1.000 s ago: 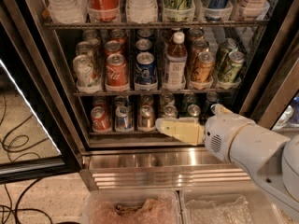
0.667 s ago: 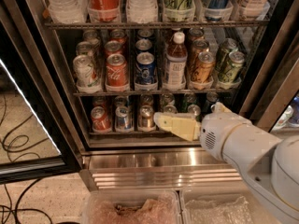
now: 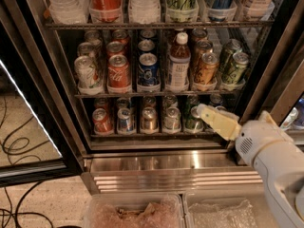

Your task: Pick blue plastic bottle from middle shelf of fridge

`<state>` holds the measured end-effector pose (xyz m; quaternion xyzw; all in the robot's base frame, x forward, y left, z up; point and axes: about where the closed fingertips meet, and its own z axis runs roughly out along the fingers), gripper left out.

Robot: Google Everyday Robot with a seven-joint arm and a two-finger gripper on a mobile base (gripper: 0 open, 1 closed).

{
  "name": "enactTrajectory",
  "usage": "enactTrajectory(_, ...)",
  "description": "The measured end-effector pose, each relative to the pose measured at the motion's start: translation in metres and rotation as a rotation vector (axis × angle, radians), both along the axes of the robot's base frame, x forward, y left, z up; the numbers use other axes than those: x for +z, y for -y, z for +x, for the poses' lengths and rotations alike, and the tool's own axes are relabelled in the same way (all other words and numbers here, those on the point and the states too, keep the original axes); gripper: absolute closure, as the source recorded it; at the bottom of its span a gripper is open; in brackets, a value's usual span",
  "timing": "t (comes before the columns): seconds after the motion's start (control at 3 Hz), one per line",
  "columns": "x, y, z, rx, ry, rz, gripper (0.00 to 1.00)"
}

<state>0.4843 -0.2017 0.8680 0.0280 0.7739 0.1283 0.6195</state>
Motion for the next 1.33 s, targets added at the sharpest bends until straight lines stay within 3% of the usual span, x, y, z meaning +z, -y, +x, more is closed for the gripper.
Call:
enactTrajectory(0.33, -0.001, 0.031, -0.01, -0.093, 0.026, 0.026, 0.0)
enactTrajectory(0.67, -0.003, 0.024, -0.008, -0.046, 0.029, 0.032, 0.0)
enactTrajectory(1.0, -0.021, -0.004, -0.004, 0.038, 0.022, -0.007, 0.0)
enactTrajectory(1.33, -0.055, -0.027, -0.015, 0.085, 0.042, -0.111, 0.0)
